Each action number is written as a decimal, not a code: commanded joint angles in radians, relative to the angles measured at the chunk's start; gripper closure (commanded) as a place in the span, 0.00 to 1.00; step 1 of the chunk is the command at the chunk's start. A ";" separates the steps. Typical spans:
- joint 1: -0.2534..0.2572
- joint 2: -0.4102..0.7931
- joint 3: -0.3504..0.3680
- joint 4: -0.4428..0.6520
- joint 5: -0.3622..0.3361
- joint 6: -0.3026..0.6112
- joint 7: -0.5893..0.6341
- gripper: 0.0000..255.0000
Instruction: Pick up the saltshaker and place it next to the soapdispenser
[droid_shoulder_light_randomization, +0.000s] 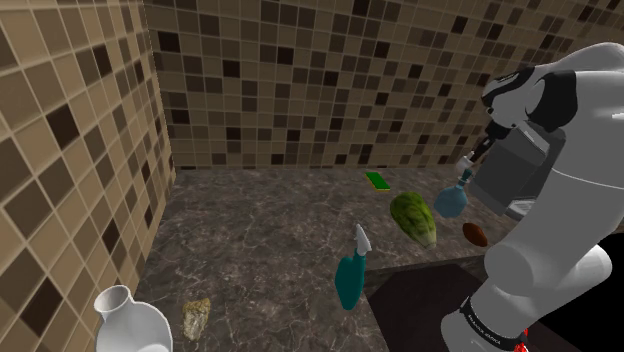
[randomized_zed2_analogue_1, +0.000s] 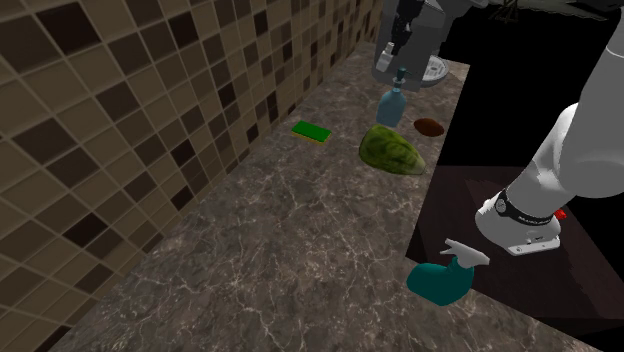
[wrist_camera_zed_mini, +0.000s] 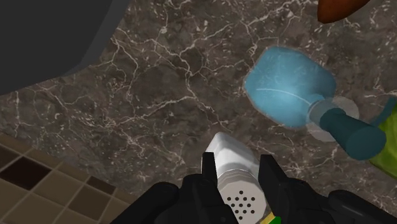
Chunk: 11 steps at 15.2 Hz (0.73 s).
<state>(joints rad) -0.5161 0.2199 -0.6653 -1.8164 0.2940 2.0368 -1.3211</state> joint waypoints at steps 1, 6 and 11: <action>0.000 0.005 0.002 -0.023 0.007 0.026 -0.007 1.00; -0.005 0.031 0.011 -0.060 0.034 0.082 -0.030 1.00; -0.013 0.063 0.022 -0.092 0.065 0.136 -0.055 1.00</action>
<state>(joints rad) -0.5276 0.2750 -0.6466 -1.9037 0.3519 2.1621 -1.3719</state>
